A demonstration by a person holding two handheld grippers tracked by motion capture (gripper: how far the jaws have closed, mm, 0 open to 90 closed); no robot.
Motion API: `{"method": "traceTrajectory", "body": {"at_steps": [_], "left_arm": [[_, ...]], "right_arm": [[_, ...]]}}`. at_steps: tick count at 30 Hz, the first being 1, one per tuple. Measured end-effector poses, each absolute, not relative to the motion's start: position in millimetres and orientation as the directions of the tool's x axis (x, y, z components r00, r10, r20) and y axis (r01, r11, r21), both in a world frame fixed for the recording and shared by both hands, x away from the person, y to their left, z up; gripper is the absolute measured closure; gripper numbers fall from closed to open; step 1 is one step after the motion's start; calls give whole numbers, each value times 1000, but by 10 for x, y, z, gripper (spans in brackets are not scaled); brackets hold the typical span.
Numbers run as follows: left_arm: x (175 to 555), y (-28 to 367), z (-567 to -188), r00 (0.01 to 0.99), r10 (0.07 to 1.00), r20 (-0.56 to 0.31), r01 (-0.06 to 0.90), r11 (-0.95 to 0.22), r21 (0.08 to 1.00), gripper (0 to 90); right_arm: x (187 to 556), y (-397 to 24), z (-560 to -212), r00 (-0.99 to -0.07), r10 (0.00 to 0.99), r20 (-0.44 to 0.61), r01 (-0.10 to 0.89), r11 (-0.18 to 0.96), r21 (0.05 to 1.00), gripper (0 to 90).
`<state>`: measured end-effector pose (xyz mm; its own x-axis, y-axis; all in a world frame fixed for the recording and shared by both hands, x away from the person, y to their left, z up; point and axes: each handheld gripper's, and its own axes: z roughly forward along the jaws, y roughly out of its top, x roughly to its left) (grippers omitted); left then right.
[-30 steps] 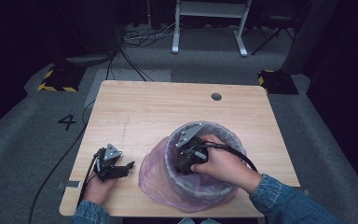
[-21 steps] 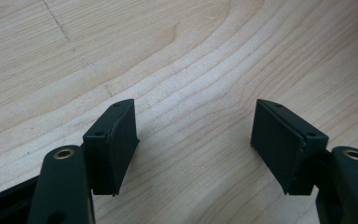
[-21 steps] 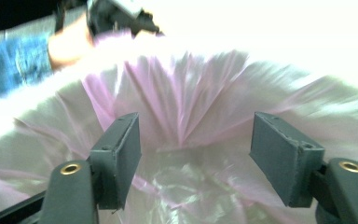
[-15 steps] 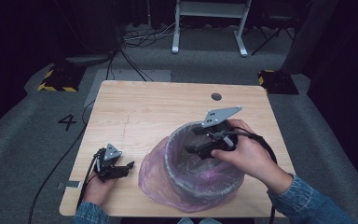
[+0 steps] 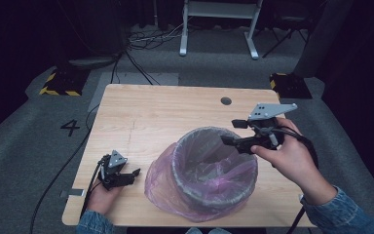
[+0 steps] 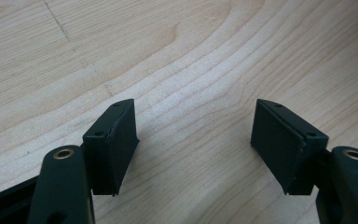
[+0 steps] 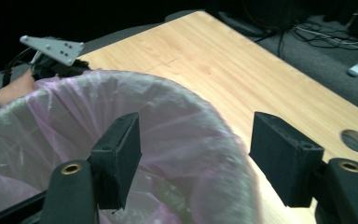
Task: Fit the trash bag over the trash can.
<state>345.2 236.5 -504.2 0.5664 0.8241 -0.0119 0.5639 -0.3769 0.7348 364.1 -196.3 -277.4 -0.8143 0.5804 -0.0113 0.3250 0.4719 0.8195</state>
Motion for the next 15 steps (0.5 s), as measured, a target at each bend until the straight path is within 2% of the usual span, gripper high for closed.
{"method": "traceTrajectory", "body": {"at_steps": [15], "left_arm": [[3453, 2367, -5041, 567, 824, -9, 563, -380, 734, 311]], "right_arm": [[3470, -2564, -2730, -748, 664, -7, 358, 413, 838, 333]]}}
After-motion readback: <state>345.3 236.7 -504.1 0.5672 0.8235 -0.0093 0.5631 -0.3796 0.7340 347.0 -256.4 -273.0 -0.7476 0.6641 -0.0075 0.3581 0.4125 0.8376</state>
